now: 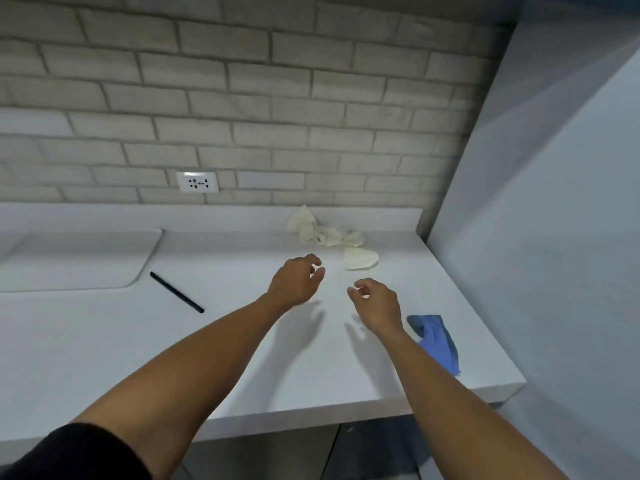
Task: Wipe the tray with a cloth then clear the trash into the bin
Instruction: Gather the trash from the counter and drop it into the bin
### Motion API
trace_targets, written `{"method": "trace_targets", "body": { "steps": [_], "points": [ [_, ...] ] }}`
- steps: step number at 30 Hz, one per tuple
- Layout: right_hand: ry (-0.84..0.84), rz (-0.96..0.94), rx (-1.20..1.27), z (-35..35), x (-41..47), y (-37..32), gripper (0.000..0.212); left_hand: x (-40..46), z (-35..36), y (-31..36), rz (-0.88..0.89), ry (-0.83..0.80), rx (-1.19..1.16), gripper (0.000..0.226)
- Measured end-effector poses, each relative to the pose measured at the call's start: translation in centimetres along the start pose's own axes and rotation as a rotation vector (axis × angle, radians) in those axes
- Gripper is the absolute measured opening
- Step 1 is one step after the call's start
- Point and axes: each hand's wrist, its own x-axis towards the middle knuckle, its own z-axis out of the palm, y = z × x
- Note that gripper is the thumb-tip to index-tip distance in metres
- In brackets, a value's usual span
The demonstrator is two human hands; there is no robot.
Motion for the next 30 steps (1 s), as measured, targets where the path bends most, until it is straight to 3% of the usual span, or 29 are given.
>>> {"method": "trace_targets", "body": {
  "steps": [6,11,18,23,30],
  "points": [
    [-0.015,-0.006,-0.009,2.0,4.1,-4.3,0.029,2.7,-2.6,-2.9,0.006,0.022,-0.008,0.033],
    [-0.073,0.002,-0.107,3.6,7.9,-4.4,0.032,4.6,-1.3,-4.9,-0.009,-0.059,0.027,0.032],
    [-0.400,0.032,-0.450,4.4,15.6,-2.6,0.064,9.8,-1.0,-6.7,-0.048,-0.110,0.117,0.033],
    [-0.348,0.007,-0.506,3.9,21.5,-1.5,0.057,14.9,-0.2,-6.0,-0.042,-0.092,0.149,0.035],
    [-0.436,-0.044,-0.603,5.5,27.3,1.9,0.058,19.7,5.2,-4.7,-0.028,-0.187,0.207,0.037]
  ]
}}
